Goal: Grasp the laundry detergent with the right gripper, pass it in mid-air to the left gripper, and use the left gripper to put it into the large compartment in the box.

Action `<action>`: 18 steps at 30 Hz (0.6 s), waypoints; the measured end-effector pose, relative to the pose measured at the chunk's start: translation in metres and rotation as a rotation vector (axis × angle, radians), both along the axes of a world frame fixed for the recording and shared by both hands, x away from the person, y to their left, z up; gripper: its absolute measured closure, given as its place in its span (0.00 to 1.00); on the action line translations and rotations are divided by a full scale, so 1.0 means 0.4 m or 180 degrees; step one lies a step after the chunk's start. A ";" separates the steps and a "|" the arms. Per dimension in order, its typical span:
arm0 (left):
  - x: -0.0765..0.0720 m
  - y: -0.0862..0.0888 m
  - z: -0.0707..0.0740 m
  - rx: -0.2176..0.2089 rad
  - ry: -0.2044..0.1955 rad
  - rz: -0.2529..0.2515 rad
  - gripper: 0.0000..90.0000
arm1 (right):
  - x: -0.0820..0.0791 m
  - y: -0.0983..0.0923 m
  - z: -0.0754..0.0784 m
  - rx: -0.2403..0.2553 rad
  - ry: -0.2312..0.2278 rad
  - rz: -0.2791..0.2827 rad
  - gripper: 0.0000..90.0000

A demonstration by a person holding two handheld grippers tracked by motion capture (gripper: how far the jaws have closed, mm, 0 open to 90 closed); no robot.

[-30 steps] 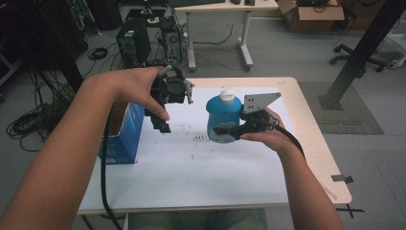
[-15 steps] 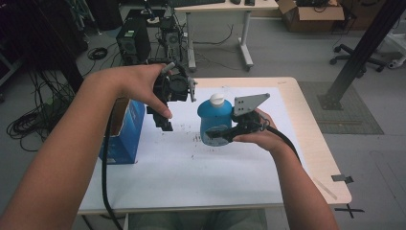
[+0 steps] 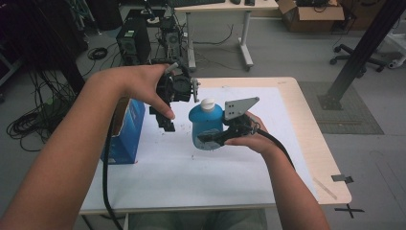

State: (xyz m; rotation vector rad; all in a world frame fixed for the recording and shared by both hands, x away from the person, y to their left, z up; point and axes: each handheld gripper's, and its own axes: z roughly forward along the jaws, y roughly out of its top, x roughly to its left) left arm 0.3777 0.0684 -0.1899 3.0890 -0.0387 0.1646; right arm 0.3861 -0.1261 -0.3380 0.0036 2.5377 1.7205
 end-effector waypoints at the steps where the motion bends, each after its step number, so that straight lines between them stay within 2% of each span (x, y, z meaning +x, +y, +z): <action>1: 0.000 -0.002 0.000 0.0008 0.0004 -0.0005 0.05 | -0.001 0.004 -0.001 0.0011 -0.0007 0.0007 0.51; 18: -0.007 -0.019 -0.003 0.0023 -0.0002 -0.0024 0.05 | -0.007 0.052 -0.028 0.0093 0.0014 0.0024 0.51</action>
